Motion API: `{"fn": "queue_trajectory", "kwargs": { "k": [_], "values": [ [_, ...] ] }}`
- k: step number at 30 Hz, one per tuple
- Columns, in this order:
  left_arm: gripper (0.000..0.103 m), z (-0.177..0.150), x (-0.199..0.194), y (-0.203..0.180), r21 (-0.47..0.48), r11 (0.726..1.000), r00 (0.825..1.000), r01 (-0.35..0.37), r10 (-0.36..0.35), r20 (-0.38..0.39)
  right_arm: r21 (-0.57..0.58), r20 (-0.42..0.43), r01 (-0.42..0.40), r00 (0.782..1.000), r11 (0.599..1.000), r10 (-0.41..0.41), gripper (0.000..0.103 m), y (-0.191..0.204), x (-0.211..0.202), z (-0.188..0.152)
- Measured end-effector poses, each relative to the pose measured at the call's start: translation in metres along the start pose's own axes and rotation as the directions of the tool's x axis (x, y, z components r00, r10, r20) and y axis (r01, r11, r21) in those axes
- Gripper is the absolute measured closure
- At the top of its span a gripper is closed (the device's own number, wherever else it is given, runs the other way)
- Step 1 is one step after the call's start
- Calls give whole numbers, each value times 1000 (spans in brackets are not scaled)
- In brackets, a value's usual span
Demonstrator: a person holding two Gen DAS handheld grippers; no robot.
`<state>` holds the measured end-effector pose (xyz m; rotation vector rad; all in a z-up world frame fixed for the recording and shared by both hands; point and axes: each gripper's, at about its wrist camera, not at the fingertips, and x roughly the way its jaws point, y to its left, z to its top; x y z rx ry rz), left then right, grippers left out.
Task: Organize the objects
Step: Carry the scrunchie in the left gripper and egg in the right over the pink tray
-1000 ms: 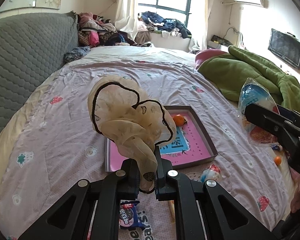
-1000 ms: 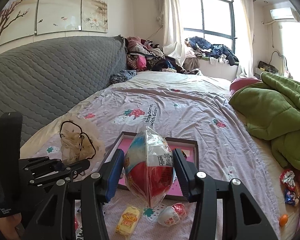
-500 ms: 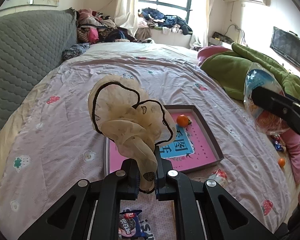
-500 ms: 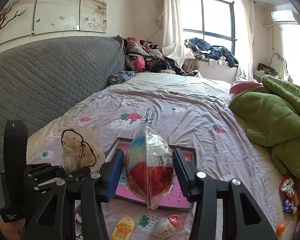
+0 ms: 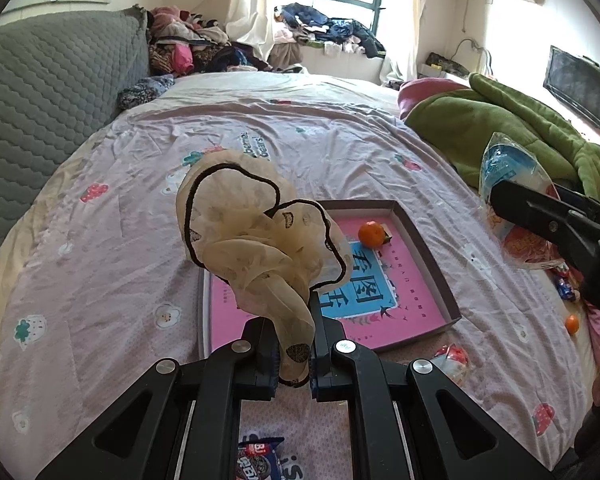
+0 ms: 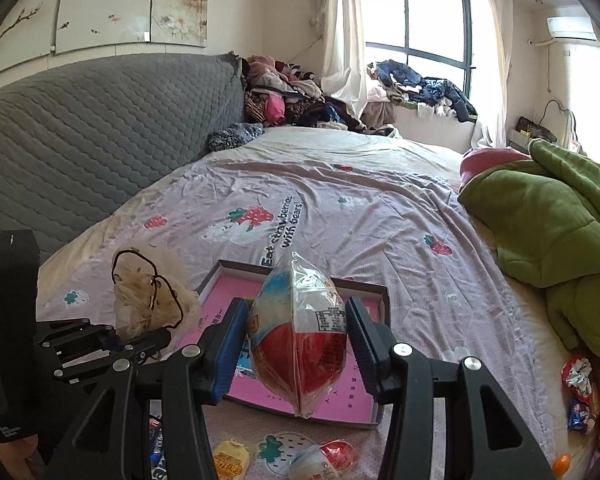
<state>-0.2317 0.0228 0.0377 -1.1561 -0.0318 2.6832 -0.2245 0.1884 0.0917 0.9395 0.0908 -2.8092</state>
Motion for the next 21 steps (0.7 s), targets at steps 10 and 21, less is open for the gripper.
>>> {"fn": "queue_trajectory", "kwargs": {
  "k": [10,21],
  "values": [
    [93,-3,29,-2,1,1000,999,0,0,-45,-7,-43,7,999,1000,-7,53,-6,29,-6],
    [93,-13,59,5,-10,1000,996,-1,0,-93,-3,-92,10,996,1000,-10,53,-10,58,-18]
  ]
}}
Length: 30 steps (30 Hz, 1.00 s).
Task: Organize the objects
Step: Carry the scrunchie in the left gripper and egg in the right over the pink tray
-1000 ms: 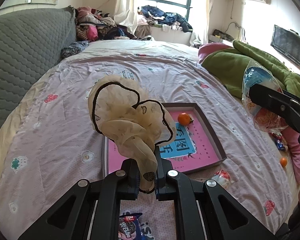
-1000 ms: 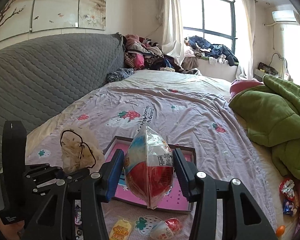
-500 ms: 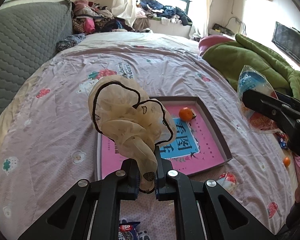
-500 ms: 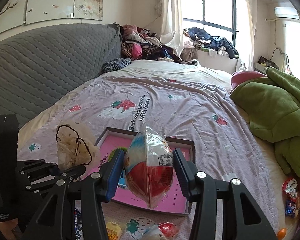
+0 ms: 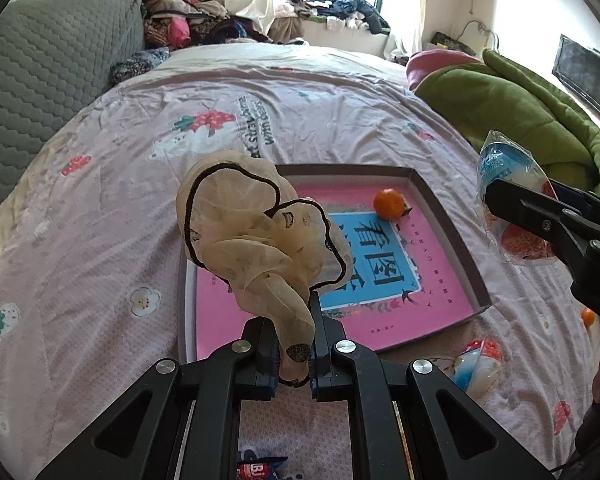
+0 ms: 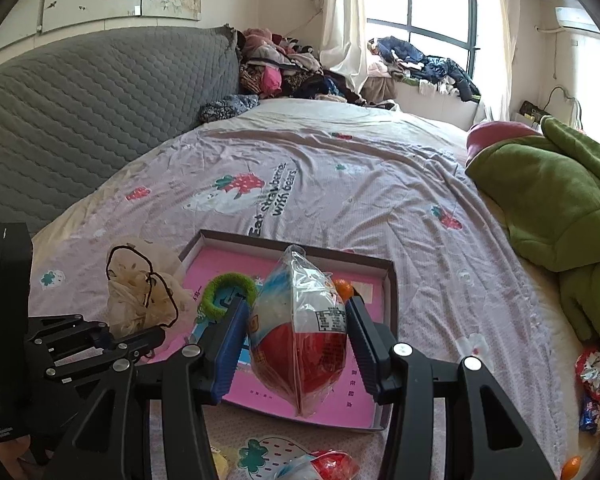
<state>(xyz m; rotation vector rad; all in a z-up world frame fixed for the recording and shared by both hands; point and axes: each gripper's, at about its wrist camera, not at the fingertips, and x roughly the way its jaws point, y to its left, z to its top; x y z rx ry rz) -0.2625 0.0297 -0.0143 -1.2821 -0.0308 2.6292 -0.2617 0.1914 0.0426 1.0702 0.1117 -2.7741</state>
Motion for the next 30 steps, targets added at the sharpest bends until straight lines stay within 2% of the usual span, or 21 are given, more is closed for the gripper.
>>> {"fn": "queue_trajectory", "kwargs": {
  "k": [11,22,30],
  "values": [
    [92,-6,37,0,5,1000,998,-6,6,-60,15,-65,7,998,1000,-6,53,-8,33,-18],
    [92,-18,56,5,-7,1000,995,1,-1,-104,16,-111,11,994,1000,-9,53,-8,54,-27],
    [92,-14,66,6,3,1000,993,0,1,-119,14,-148,13,989,1000,-11,53,-9,70,-29]
  ]
}}
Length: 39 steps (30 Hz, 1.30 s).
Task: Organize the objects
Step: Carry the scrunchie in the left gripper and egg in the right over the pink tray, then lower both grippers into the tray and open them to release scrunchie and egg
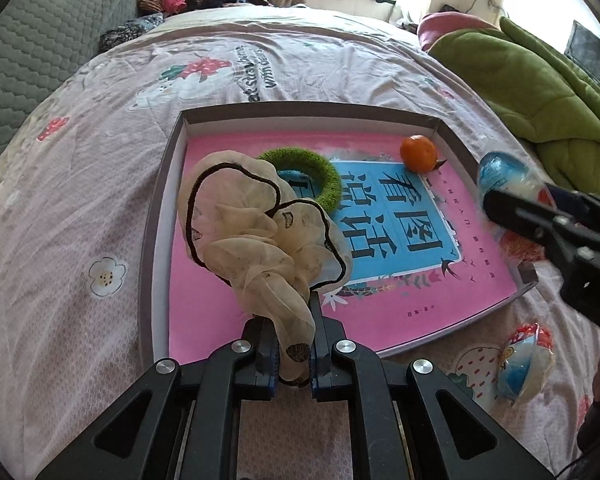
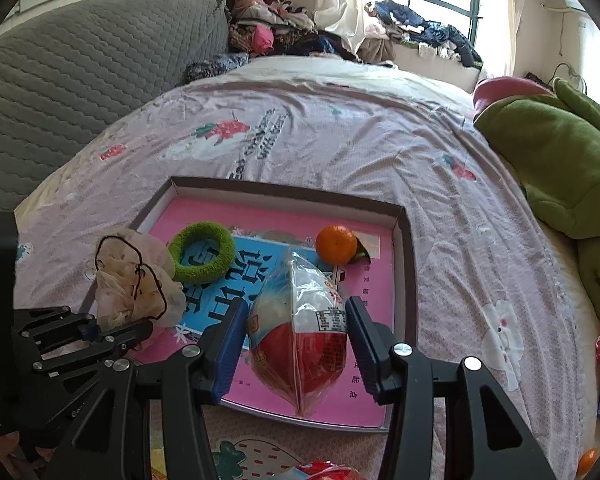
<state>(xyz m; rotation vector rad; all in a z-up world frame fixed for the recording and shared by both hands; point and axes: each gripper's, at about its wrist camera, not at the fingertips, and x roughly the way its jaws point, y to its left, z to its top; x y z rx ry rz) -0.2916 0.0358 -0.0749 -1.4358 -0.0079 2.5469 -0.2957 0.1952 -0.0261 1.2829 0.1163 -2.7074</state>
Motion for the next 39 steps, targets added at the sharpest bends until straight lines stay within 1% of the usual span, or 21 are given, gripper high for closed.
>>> {"fn": "queue_trajectory", "kwargs": {
  "k": [6,8,19,29,33,35,39],
  "values": [
    [92,7,14,3,-11,1000,1000,7,-7,-28,-6,-58,3,998,1000,-3,53,-1,20,-4],
    [92,8,16,3,-11,1000,1000,10,-10,-27,-3,-67,-8,998,1000,8,53,0,23,-4],
    [92,14,23,3,1,1000,999,-1,1,-36,-8,-136,10,991,1000,-11,53,0,45,-3],
    [87,17,25,3,7,1000,999,-24,24,-41,-12,-152,17,988,1000,-19,53,1,51,-4],
    [84,17,27,2,8,999,999,-32,32,-44,-9,-153,24,988,1000,-25,53,0,53,-2],
    [83,17,27,2,6,999,998,-31,31,-48,0,-155,28,988,1000,-27,52,-2,54,-1],
    [81,17,26,2,8,999,998,-37,37,-47,32,-166,12,986,999,-7,52,-5,57,-1]
  ]
}}
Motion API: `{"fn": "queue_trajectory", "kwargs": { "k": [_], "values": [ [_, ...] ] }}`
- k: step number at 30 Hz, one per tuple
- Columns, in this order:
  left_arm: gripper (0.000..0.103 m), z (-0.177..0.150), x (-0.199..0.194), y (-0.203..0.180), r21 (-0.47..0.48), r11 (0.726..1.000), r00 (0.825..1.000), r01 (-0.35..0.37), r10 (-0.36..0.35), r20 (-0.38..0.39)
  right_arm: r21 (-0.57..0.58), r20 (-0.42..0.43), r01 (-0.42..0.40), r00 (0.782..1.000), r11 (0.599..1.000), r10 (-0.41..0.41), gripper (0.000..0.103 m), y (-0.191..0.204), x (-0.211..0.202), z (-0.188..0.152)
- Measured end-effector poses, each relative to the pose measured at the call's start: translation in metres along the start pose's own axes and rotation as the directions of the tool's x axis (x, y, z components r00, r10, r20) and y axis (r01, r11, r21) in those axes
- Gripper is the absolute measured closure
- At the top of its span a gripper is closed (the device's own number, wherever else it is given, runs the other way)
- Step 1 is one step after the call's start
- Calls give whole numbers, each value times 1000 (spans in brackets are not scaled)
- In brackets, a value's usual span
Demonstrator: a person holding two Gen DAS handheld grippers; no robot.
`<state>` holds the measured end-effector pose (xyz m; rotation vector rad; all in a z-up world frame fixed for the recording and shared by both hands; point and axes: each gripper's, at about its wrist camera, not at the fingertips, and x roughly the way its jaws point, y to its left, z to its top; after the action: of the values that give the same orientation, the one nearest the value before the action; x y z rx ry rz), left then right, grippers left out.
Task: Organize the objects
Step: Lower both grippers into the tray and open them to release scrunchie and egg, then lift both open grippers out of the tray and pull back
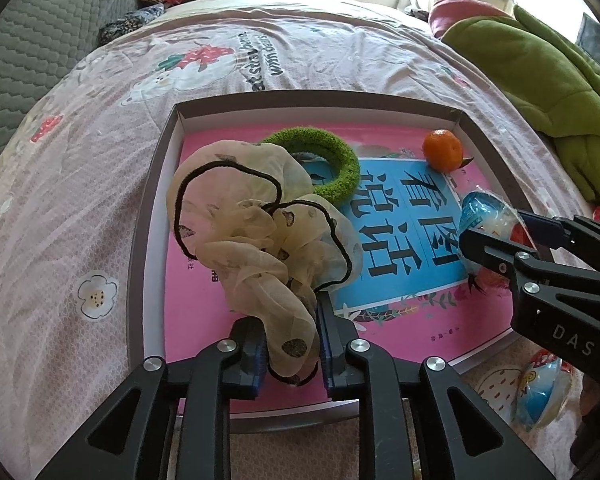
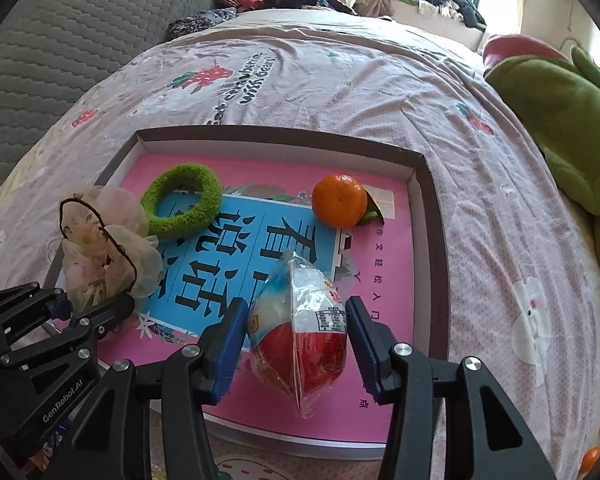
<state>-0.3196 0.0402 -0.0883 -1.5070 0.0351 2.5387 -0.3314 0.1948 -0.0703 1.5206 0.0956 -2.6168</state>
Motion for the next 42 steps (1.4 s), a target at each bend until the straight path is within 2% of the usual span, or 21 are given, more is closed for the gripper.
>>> {"fn": "queue_trajectory", "kwargs": {
  "k": [14,16,24,35,42],
  "values": [
    [63,1,-19,-5,10,1000,1000,7,-7,8,11,25,-8,1000,1000,7,51,0,-21,3],
    [54,1,-23,-7,11,1000,1000,-1,1,12,11,33,-8,999,1000,8,49,1,-26,3],
    [53,0,-41,-5,9,1000,999,-25,25,42,-6,71,7,997,1000,-7,48,5,-45,4],
    [53,1,-68,-12,16,1000,997,5,-6,77,-7,144,12,990,1000,-11,48,10,-89,5],
    [47,4,-71,-11,1,1000,997,6,-6,80,-19,161,13,987,1000,-10,48,13,-104,5]
  ]
}}
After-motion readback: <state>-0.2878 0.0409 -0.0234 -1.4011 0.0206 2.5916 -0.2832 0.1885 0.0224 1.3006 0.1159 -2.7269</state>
